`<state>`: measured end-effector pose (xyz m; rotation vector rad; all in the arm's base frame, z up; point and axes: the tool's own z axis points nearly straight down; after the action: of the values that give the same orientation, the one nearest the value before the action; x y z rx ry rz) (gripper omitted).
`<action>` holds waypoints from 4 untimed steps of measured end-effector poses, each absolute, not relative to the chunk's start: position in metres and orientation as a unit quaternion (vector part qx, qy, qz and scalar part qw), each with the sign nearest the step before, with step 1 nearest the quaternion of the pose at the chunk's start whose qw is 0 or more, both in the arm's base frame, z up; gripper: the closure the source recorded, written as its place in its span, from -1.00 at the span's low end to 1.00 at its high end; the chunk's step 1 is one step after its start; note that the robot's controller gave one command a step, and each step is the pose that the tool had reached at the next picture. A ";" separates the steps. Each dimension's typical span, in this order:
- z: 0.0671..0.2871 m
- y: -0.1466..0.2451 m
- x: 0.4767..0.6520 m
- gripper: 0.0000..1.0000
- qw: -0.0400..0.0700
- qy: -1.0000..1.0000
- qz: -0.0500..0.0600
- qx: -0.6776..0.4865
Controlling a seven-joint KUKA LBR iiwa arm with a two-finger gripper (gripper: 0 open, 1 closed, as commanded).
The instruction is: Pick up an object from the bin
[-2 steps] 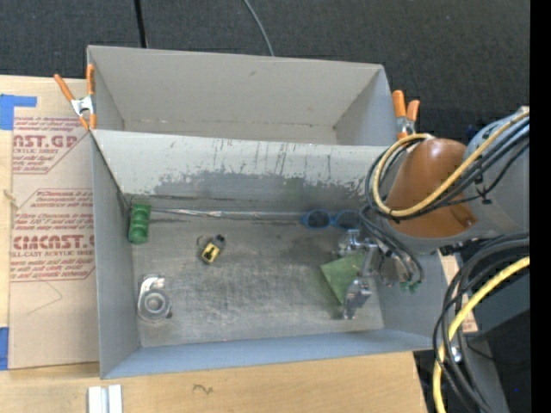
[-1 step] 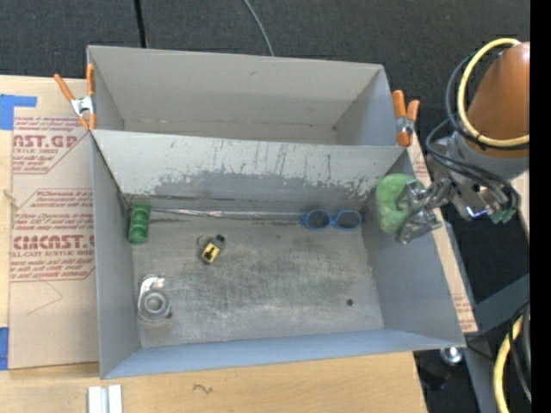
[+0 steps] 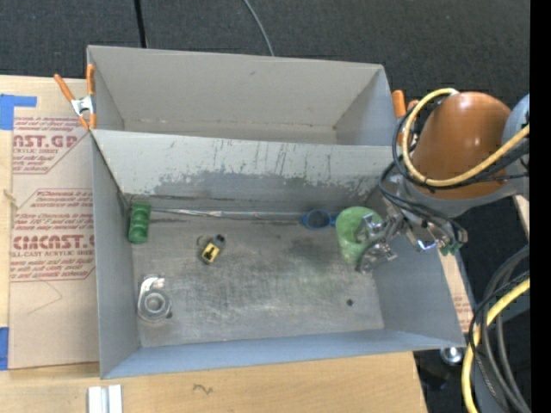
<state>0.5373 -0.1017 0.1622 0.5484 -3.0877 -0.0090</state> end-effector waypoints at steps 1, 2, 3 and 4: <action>0.076 -0.065 0.500 1.00 -0.001 -0.986 0.003 0.167; 0.095 -0.036 0.521 1.00 -0.002 -0.999 -0.001 0.047; 0.094 -0.037 0.520 -1.00 0.000 -0.999 0.000 0.047; 0.075 -0.037 0.559 -1.00 -0.001 -0.985 0.000 0.172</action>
Offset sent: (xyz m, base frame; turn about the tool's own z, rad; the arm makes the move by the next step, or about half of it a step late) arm -0.0396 0.0394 -0.0922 0.0129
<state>0.5590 -0.0366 0.0747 0.5404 -3.0968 -0.0007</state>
